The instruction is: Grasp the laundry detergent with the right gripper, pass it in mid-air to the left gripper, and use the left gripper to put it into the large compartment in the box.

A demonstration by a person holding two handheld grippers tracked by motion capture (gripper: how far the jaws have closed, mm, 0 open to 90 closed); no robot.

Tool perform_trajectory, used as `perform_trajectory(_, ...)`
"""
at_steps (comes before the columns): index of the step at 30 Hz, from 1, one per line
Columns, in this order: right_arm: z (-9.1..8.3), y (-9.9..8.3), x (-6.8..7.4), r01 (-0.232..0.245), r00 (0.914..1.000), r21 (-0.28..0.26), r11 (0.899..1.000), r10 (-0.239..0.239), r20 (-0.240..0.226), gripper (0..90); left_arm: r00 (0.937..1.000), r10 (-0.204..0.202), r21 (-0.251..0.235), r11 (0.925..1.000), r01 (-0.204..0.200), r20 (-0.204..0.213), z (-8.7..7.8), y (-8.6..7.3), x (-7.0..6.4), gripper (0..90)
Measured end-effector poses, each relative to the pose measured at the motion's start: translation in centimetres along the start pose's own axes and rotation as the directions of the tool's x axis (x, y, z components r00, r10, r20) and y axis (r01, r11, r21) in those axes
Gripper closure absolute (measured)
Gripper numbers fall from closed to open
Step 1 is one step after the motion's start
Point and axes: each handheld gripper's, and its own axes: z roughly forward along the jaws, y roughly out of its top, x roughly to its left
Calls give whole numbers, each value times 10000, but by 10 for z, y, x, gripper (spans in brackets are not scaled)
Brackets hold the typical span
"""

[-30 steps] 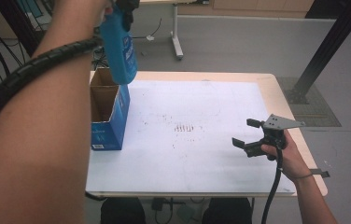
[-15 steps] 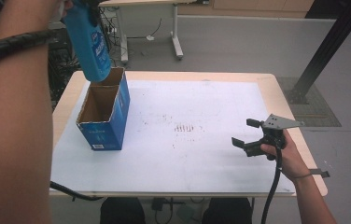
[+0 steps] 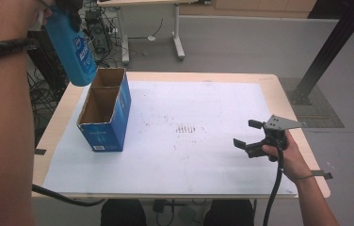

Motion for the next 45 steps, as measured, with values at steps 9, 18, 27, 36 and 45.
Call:
perform_trajectory(9,2,1,0,-17,10000,20,10000,17,-69,12,9999,-123,169,9998,122,108,19,4,6,375)
perform_trajectory(18,5,0,0,-11,9999,56,10000,11,-110,12,9998,-119,507,9987,111,153,43,10,7,376)
perform_trajectory(27,7,-1,-2,-87,9998,24,10000,88,-182,11,9999,-93,684,9976,84,136,55,14,5,376)
perform_trajectory(36,9,-4,-3,-178,9993,-57,9998,176,-324,11,9999,76,1003,9949,-86,108,73,19,-1,376)
perform_trajectory(45,10,-6,-3,-200,9992,-20,9998,199,-349,11,9998,131,1165,9931,-144,124,89,22,-3,375)
